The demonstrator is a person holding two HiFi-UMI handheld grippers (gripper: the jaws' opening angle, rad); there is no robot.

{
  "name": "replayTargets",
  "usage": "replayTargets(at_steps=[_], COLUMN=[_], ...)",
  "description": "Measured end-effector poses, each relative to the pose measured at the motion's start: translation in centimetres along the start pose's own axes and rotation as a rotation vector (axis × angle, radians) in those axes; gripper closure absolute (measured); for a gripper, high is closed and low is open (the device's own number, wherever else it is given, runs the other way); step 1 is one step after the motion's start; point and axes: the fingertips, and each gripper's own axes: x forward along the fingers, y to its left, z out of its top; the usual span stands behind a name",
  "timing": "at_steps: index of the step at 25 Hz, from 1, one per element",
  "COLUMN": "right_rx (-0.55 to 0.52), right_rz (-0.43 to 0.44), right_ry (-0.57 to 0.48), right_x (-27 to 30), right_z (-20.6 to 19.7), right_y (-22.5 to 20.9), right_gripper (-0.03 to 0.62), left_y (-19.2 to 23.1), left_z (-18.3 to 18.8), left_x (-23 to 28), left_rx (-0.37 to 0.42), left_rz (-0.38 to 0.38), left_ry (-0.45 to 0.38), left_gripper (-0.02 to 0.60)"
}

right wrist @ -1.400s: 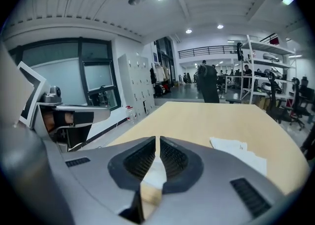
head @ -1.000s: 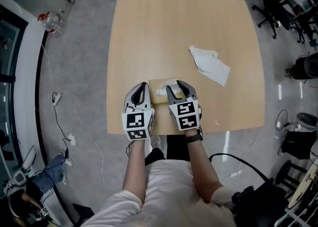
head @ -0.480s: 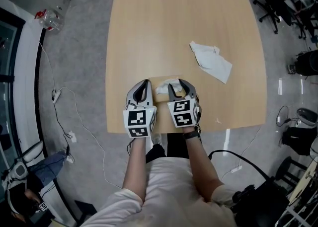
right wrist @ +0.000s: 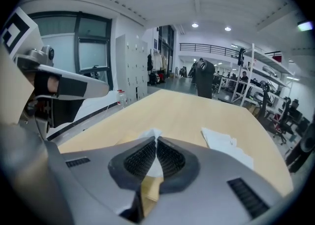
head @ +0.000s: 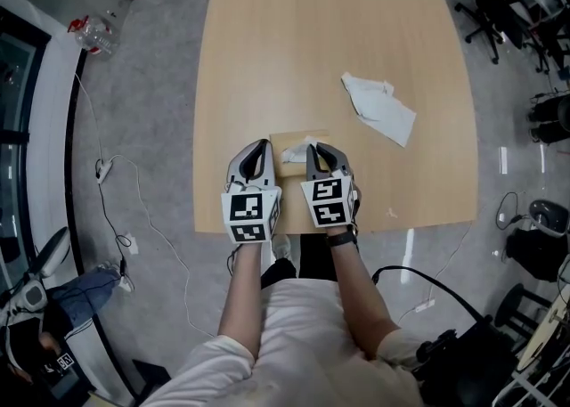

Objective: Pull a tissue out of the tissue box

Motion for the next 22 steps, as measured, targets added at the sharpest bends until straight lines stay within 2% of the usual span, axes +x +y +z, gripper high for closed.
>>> replayTargets(at_steps=[8,13,16,22], right_rx=[0.031,0.077,0.121,0.090], right_rz=[-0.019,-0.019,0.002,-0.002], right_ry=[-0.173,-0.316,-0.422,-0.615], right_x=[-5.4,-10.3,-14.0,-22.8], right_z=[6.0,10.4,13.7,19.0], right_y=[-0.7,-0.6,0.3,3.7], right_gripper=[0.582,0.582,0.582,0.582], left_y=[-1.2,-2.8,-4.0,-6.1], left_z=[3.7,8.8,12.3,16.6], left_x=[-2.8,-6.4,-9.2,-16.3], left_rx=[0.009,-0.009,0.029,0.092], left_rz=[0.001,-0.035,-0.059,-0.074], left_ry=[-0.092,-0.206,-0.280,-0.399], left_gripper=[0.589,0.589,0.589,0.589])
